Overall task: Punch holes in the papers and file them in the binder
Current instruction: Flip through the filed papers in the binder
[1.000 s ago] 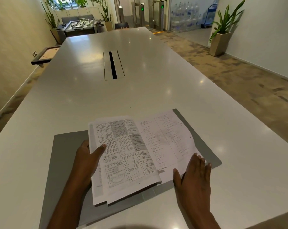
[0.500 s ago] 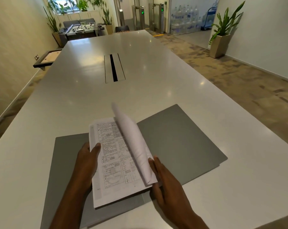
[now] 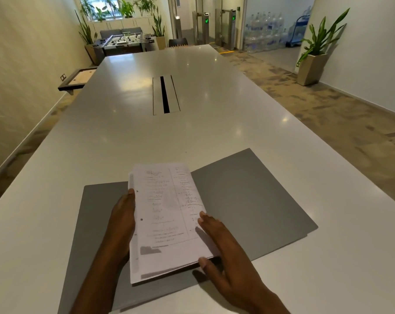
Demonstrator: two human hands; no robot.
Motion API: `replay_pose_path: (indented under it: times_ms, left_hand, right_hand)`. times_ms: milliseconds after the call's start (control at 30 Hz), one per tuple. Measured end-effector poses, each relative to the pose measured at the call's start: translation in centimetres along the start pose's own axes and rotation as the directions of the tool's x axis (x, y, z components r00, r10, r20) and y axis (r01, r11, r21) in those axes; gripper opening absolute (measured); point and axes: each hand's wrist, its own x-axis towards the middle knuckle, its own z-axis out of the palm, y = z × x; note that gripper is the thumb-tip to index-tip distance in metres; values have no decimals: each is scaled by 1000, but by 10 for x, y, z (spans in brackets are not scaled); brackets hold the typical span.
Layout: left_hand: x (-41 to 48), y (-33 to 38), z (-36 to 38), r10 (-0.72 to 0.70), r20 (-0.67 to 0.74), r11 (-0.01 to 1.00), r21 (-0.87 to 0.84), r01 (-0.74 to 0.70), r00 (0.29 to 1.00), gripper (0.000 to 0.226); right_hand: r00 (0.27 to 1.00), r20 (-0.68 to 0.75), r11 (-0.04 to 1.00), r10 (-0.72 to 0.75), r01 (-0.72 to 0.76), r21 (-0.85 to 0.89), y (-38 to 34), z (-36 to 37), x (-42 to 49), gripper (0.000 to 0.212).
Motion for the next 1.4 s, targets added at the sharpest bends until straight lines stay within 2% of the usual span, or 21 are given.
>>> replay_pose_path:
  times_ms: [100,200,300,400,467,533,633,767,900,967,1033,1133,1233,1300,1400]
  left_hand:
    - [-4,3,1,2,0,1000,-18,-2,1000,37]
    - [-9,9,1,25,14,999,-32,-25,1000,33]
    - [-14,20,5,47,21,997,-68,-46,999,32]
    - [-19,32,13,27,77,982,-187,-12,997,38]
    - [-21,40,23,12,161,972,-235,26,987,45]
    - [-19,46,37,-6,231,963,-261,67,973,54]
    - [-17,56,62,-9,350,978,-190,80,937,64]
    - [-21,67,89,7,467,1000,23,-20,884,54]
    - [-19,58,82,41,405,976,177,-123,914,32]
    - [-17,48,74,71,360,967,202,-152,930,26]
    - [-18,43,66,62,293,977,178,-118,954,20]
    - [-10,35,42,82,197,970,209,-124,977,16]
    - [-2,33,10,193,155,823,512,-246,969,28]
    - [3,35,-11,244,74,745,625,-235,967,36]
    - [12,30,-45,284,-58,637,757,-143,957,43]
  right_hand:
    - [996,32,996,78,-76,-50,6,-5,15,63]
    - [981,139,989,138,-130,-64,8,-11,28,57]
    - [978,161,990,131,-120,-76,7,-23,40,53]
    - [979,112,985,171,-174,21,1,-42,56,46]
    - [978,80,971,193,-202,127,-7,-59,69,33]
    - [977,45,950,210,-215,227,-12,-77,86,37]
    - [950,82,890,302,-312,332,-9,-101,109,53]
    - [913,77,878,400,-406,253,-5,-135,123,48]
    - [841,146,767,521,-536,354,15,-163,123,52]
    - [817,131,762,561,-572,303,30,-170,123,42]
    - [806,100,777,583,-589,221,49,-173,122,28]
    - [790,2,788,613,-611,70,79,-168,117,40]
    - [796,-115,800,595,-600,-10,99,-158,112,38]
    - [796,-140,803,589,-596,-13,104,-153,109,31]
    - [794,-161,805,586,-593,9,104,-146,106,35]
